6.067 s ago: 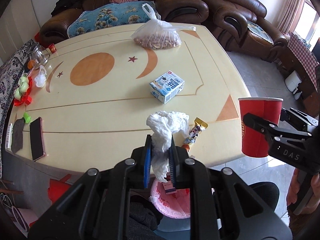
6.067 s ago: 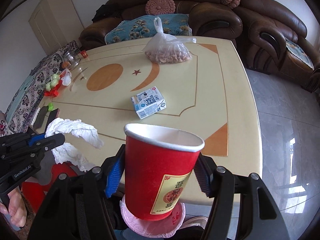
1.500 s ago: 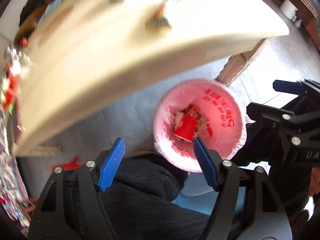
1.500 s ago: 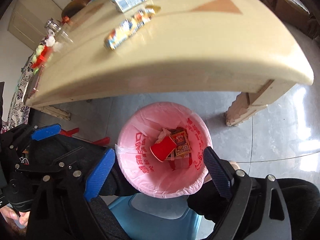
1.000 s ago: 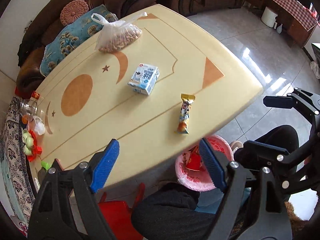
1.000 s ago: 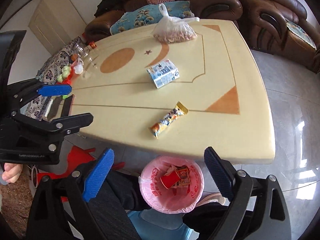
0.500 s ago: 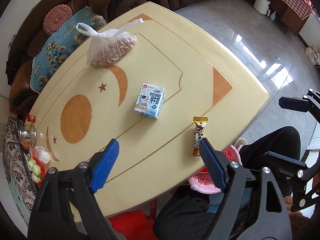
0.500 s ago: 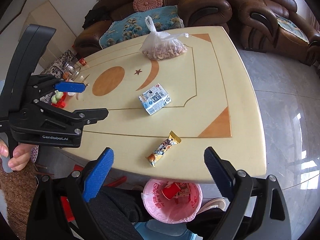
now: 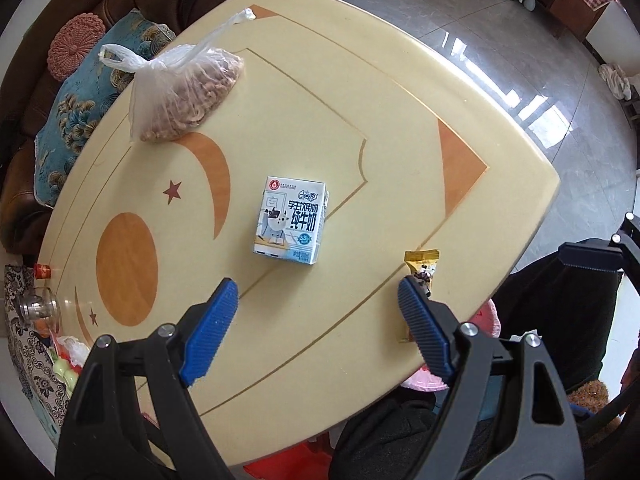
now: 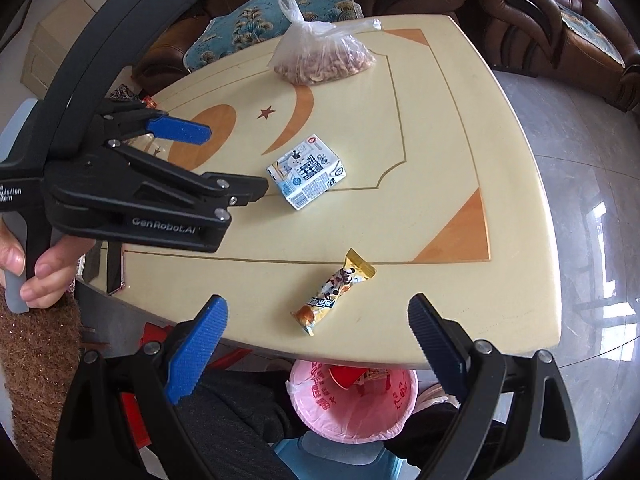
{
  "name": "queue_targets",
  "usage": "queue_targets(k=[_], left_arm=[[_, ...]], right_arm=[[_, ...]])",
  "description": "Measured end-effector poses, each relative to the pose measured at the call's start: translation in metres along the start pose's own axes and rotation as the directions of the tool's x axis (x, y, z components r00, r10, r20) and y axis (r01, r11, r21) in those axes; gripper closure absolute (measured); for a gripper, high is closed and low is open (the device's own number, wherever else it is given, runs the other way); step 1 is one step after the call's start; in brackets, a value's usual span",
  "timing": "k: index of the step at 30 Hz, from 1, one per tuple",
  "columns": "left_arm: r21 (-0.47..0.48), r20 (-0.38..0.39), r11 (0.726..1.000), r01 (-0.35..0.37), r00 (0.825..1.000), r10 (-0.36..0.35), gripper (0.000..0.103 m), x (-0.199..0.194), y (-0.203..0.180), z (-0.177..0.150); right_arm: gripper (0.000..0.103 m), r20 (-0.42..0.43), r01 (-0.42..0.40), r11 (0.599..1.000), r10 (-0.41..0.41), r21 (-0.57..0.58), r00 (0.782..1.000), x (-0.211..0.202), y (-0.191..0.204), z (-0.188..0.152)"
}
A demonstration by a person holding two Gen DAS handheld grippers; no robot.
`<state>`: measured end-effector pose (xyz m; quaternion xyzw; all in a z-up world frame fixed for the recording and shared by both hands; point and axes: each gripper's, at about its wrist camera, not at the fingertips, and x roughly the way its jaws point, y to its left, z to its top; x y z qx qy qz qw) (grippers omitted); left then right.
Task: Collect trash
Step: 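Move both tools back over the table toward the milk carton and snack wrapper, then grasp the white milk carton with the left tool while the right tool grasps the snack wrapper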
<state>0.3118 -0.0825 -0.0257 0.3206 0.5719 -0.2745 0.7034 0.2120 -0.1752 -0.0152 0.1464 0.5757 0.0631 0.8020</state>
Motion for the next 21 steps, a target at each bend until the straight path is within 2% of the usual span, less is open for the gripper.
queue_targets(k=[7, 15, 21], left_arm=[[0.039, -0.031, 0.999, 0.032, 0.999, -0.031, 0.023, 0.041, 0.005, 0.016], [0.050, -0.066, 0.997, 0.062, 0.996, -0.059, 0.023, 0.087, 0.018, 0.037], [0.050, -0.105, 0.995, 0.081, 0.992, -0.075, 0.023, 0.121, 0.025, 0.047]], right_arm=[[0.013, -0.057, 0.008, 0.999, -0.005, 0.045, 0.998, 0.044, -0.002, -0.002], [0.013, -0.131, -0.020, 0.988, 0.040, 0.154, 0.991, 0.103, -0.012, -0.011], [0.013, -0.140, 0.038, 0.982, -0.012, 0.184, 0.990, 0.135, -0.013, -0.011]])
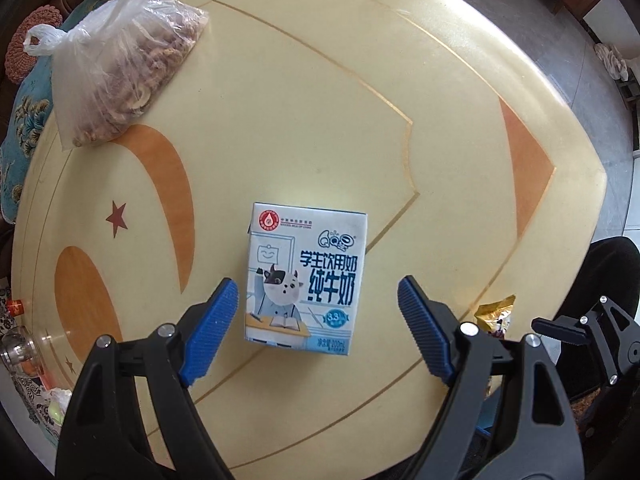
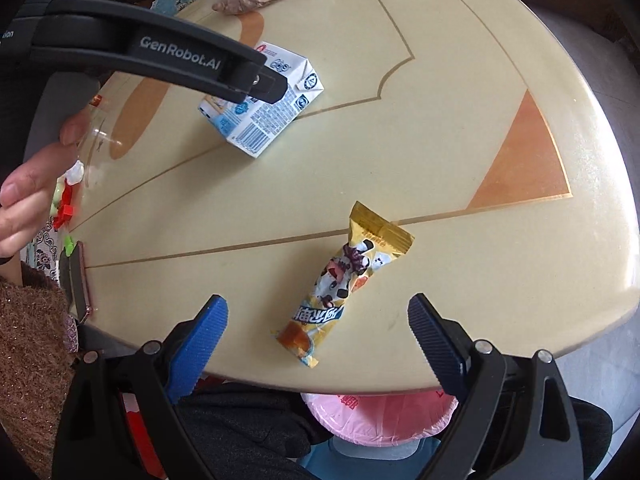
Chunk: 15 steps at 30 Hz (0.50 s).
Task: Collect trash
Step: 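Grasp the white milk carton with the left tool while the right tool grasps the snack wrapper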
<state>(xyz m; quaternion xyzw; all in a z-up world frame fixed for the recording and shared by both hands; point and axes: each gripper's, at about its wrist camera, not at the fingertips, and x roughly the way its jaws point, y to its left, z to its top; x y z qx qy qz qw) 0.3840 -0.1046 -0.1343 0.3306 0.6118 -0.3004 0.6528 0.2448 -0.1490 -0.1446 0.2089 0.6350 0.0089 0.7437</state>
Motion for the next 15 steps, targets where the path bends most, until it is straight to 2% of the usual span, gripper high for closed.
queue_targets(k=[4, 10, 15], left_arm=[[-0.015, -0.024, 1.000, 0.011, 1.000, -0.011, 0.023, 0.018, 0.006, 0.005], [-0.015, -0.040, 1.000, 0.024, 0.999, -0.024, 0.023, 0.034, 0.002, 0.004], [-0.006, -0.049, 1.000, 0.005, 0.999, -0.005, 0.023, 0.038, -0.006, 0.004]], right_arm=[[0.014, -0.008, 0.012, 0.999, -0.011, 0.034, 1.000, 0.019, -0.002, 0.000], [0.013, 0.026, 0.098, 0.995, -0.098, -0.015, 0.995, 0.033, 0.009, -0.005], [0.027, 0.086, 0.207, 0.975, -0.201, -0.075, 0.976, 0.035, 0.021, -0.013]])
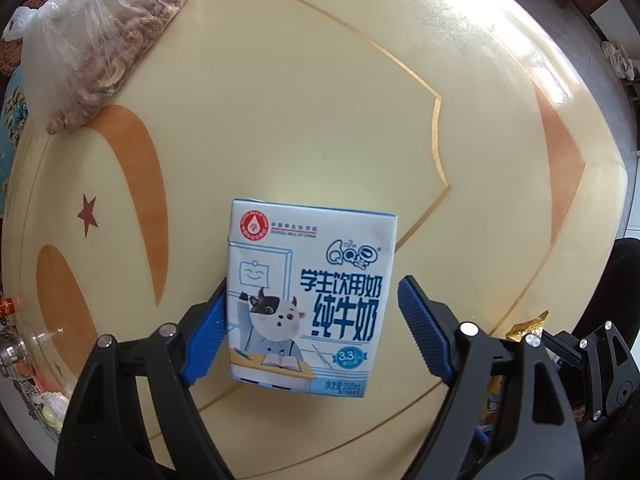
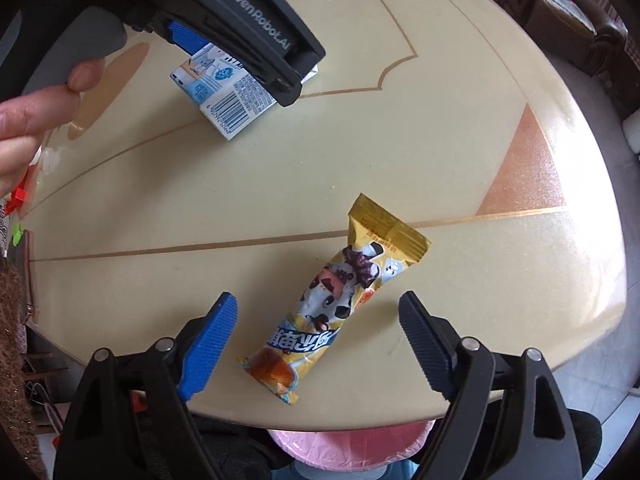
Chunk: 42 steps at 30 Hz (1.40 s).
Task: Collect trash
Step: 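Grasp the white milk carton with the left tool while the right tool grasps the snack wrapper, then carry the milk carton and snack wrapper with both tools over the pink bin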
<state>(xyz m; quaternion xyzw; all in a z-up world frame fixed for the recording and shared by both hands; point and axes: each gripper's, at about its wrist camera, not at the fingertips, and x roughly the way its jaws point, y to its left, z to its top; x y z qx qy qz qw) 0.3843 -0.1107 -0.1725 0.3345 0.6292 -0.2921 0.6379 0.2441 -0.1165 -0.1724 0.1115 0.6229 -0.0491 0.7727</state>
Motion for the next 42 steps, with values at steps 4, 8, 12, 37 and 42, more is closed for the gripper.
queue_targets(k=[4, 8, 12, 37, 42], left_arm=[[0.002, -0.017, 1.000, -0.020, 1.000, 0.020, 0.024, 0.004, -0.006, 0.005], [-0.027, -0.046, 0.999, -0.044, 0.998, 0.043, 0.034, 0.011, -0.008, 0.006], [-0.065, -0.033, 0.997, -0.044, 0.999, 0.042, 0.036, 0.009, -0.008, 0.003], [-0.333, 0.239, 0.937, -0.106, 0.952, 0.192, 0.037, -0.121, -0.036, -0.138], [-0.401, 0.305, 0.906, -0.132, 0.914, 0.268, 0.037, -0.147, -0.057, -0.174]], right_arm=[[0.045, 0.045, 0.049, 0.999, -0.048, -0.023, 0.998, -0.003, 0.001, -0.007], [0.066, 0.066, 0.056, 0.998, -0.053, -0.043, 0.996, -0.005, -0.007, -0.011], [0.078, 0.067, 0.026, 0.998, -0.022, -0.052, 0.997, -0.007, -0.020, -0.009], [0.078, 0.320, -0.002, 0.994, 0.038, -0.112, 0.947, -0.120, -0.051, 0.014], [0.078, 0.367, -0.022, 0.989, 0.074, -0.144, 0.927, -0.157, -0.048, -0.006]])
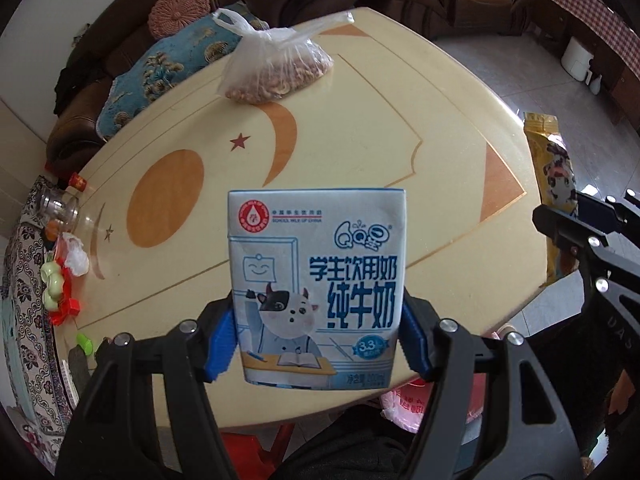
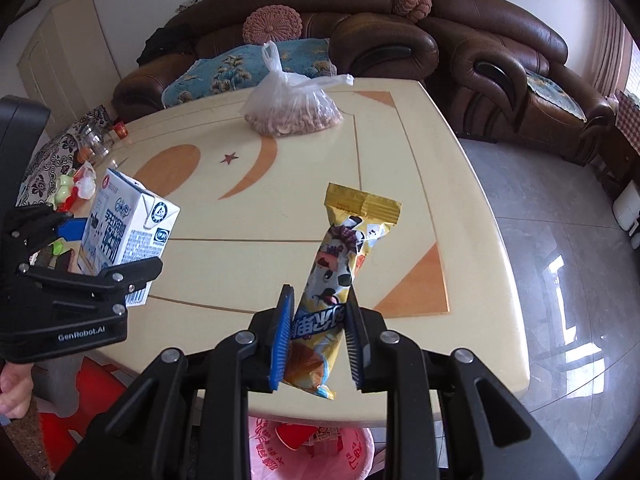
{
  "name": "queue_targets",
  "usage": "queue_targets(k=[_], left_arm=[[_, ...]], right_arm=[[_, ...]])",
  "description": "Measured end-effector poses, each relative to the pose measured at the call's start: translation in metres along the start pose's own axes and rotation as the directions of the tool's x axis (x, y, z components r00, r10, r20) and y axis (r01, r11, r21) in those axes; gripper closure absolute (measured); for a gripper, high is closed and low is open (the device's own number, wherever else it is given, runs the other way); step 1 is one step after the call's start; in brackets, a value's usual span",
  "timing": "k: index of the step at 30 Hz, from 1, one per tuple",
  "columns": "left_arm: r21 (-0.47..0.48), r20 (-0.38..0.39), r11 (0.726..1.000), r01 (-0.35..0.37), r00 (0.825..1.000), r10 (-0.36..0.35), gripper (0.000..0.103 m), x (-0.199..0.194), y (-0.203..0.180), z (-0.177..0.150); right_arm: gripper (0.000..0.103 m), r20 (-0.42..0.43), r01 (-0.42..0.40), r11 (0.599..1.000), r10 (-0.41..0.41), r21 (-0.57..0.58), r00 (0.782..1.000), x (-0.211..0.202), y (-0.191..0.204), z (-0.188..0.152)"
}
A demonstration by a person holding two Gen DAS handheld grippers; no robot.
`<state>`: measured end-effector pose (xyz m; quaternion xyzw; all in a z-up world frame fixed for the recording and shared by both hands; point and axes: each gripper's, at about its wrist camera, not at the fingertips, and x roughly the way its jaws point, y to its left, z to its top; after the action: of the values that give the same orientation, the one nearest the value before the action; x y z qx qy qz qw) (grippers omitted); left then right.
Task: Collect trash
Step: 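Carry the milk carton and snack wrapper with both tools over the pink bin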
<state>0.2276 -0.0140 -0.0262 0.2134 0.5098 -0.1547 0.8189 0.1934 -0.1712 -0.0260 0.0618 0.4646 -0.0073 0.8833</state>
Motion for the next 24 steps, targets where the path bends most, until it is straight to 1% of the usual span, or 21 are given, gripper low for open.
queue_targets(k=[4, 6, 8, 10, 13, 18, 24], left_arm=[[-0.035, 0.051, 0.999, 0.015, 0.999, -0.013, 0.037, -0.030, -0.007, -0.025], [-0.044, 0.066, 0.999, 0.017, 0.998, -0.014, 0.037, -0.040, -0.014, -0.034], [-0.050, 0.079, 0.998, 0.039, 0.996, -0.035, 0.037, -0.053, -0.020, -0.044], [-0.059, 0.095, 0.998, 0.038, 0.995, -0.033, 0.037, -0.063, -0.027, -0.053], [-0.074, 0.117, 0.997, 0.039, 0.993, -0.030, 0.037, -0.071, -0.038, -0.063], [-0.121, 0.154, 0.992, 0.039, 0.988, -0.020, 0.037, -0.088, -0.050, -0.089], [-0.163, 0.150, 0.985, 0.062, 0.988, -0.037, 0.037, -0.085, -0.061, -0.117]], right_arm=[[0.078, 0.039, -0.020, 0.999, 0.021, -0.035, 0.999, -0.032, 0.011, -0.011], [0.078, 0.053, -0.032, 0.999, 0.034, -0.042, 0.998, -0.048, 0.015, -0.019], [0.078, 0.065, -0.039, 0.998, 0.042, -0.048, 0.997, -0.062, 0.016, -0.027], [0.078, 0.079, -0.040, 0.998, 0.045, -0.056, 0.996, -0.076, 0.017, -0.036], [0.078, 0.092, -0.044, 0.996, 0.050, -0.072, 0.994, -0.094, 0.017, -0.049], [0.078, 0.110, -0.048, 0.995, 0.057, -0.086, 0.992, -0.118, 0.014, -0.072], [0.078, 0.106, -0.049, 0.994, 0.060, -0.102, 0.993, -0.129, 0.012, -0.100]])
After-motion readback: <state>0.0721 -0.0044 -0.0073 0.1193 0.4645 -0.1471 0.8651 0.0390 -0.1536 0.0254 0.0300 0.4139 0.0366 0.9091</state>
